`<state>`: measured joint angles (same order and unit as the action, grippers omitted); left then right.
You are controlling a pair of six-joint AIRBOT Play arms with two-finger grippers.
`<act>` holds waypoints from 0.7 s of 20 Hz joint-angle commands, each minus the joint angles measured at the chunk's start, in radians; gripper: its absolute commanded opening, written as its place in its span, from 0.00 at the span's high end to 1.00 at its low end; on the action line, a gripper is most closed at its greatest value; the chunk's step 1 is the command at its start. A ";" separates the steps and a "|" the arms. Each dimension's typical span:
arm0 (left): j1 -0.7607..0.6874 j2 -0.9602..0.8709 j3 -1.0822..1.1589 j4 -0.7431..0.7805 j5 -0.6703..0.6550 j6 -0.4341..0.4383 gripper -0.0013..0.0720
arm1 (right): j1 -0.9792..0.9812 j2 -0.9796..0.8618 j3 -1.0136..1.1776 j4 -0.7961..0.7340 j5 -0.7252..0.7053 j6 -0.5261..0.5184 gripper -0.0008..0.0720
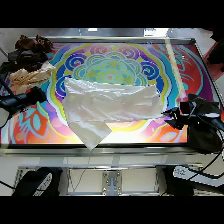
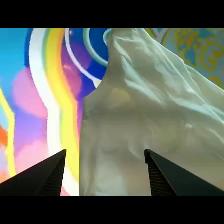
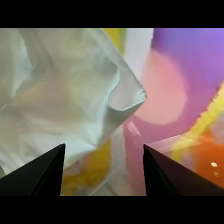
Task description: Fold the shirts.
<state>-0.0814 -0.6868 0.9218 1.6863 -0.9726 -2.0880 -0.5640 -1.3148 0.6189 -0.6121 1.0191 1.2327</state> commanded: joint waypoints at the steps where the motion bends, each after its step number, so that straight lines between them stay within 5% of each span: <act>1: 0.000 0.013 -0.018 -0.056 0.053 -0.005 0.26 | -0.001 0.003 -0.088 0.145 -0.121 0.001 0.25; 2: 0.000 0.013 -0.018 -0.056 0.061 -0.005 0.26 | -0.002 0.003 -0.092 0.174 -0.155 0.001 0.26; 4: 0.000 0.013 -0.018 -0.056 0.082 0.009 0.26 | -0.001 0.003 -0.091 0.218 -0.206 -0.003 0.49; 12: 0.000 0.013 -0.018 -0.055 0.074 0.067 0.26 | 0.150 -0.041 -0.091 0.276 -0.278 -0.036 0.45; 13: 0.000 0.013 -0.018 -0.054 0.063 0.074 0.26 | 0.159 -0.043 -0.091 0.279 -0.281 -0.036 0.46; 14: 0.000 0.013 -0.018 -0.054 0.055 0.077 0.26 | 0.159 -0.042 -0.091 0.293 -0.275 -0.037 0.59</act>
<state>-0.0814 -0.6746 0.9043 1.6314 -0.8997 -2.0335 -0.4400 -1.3449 0.5289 -0.3389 0.7639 1.1984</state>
